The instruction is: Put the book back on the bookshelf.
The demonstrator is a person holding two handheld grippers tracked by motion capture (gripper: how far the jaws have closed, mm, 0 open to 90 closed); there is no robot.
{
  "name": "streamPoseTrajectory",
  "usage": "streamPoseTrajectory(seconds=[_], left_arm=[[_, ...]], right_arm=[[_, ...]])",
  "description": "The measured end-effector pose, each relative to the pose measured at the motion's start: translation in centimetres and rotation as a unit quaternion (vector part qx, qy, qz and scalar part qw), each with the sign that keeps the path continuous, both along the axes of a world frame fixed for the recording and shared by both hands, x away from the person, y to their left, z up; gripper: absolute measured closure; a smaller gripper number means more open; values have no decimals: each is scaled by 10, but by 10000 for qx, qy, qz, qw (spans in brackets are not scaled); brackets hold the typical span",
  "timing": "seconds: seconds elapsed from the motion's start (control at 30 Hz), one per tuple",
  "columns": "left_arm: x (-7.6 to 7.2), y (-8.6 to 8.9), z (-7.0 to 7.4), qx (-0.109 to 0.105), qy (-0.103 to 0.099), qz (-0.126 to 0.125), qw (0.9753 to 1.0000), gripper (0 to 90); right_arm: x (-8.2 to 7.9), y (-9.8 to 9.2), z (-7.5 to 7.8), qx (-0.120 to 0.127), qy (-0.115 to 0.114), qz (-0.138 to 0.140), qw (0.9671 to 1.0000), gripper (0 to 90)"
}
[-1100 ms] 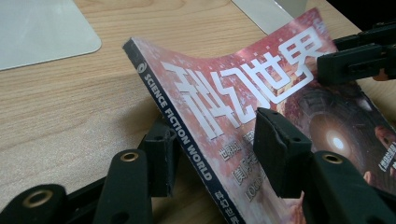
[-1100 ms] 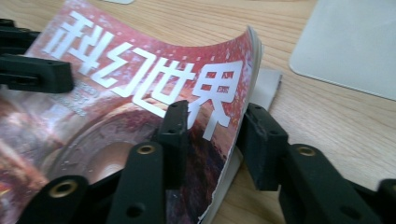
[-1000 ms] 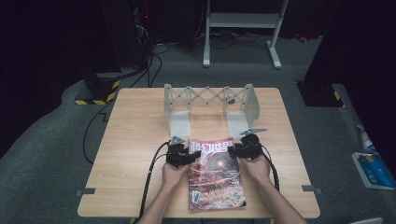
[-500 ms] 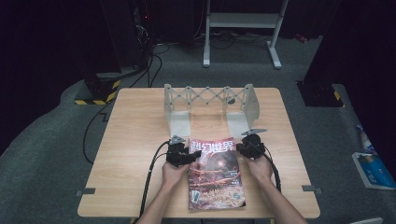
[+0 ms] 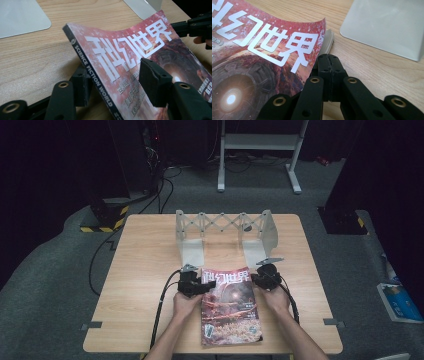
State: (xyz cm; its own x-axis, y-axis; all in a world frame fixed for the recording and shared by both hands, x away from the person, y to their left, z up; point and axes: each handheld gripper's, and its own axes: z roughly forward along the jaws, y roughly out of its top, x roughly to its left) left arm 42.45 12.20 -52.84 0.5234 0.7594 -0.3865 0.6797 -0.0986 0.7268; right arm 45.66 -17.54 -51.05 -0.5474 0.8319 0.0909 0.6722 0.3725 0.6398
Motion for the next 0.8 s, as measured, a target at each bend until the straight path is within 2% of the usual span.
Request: streamPoseTrajectory(seconds=[0.37, 0.5, 0.57, 0.8], left_arm=[[0, 2, 0, -105, 82, -45, 9999, 392], [0, 0, 0, -127, 97, -105, 9998, 392], [0, 0, 1, -172, 142, -94, 9997, 390], [-2, 2, 3, -66, 226, -161, 9996, 397]], right_arm=[[0, 2, -2, 126, 0, 218, 9997, 896], [-1, 8, -3, 169, -33, 454, 9988, 895], [-1, 15, -2, 85, -39, 567, 9983, 895], [1, 23, -1, 78, 19, 687, 9976, 895]])
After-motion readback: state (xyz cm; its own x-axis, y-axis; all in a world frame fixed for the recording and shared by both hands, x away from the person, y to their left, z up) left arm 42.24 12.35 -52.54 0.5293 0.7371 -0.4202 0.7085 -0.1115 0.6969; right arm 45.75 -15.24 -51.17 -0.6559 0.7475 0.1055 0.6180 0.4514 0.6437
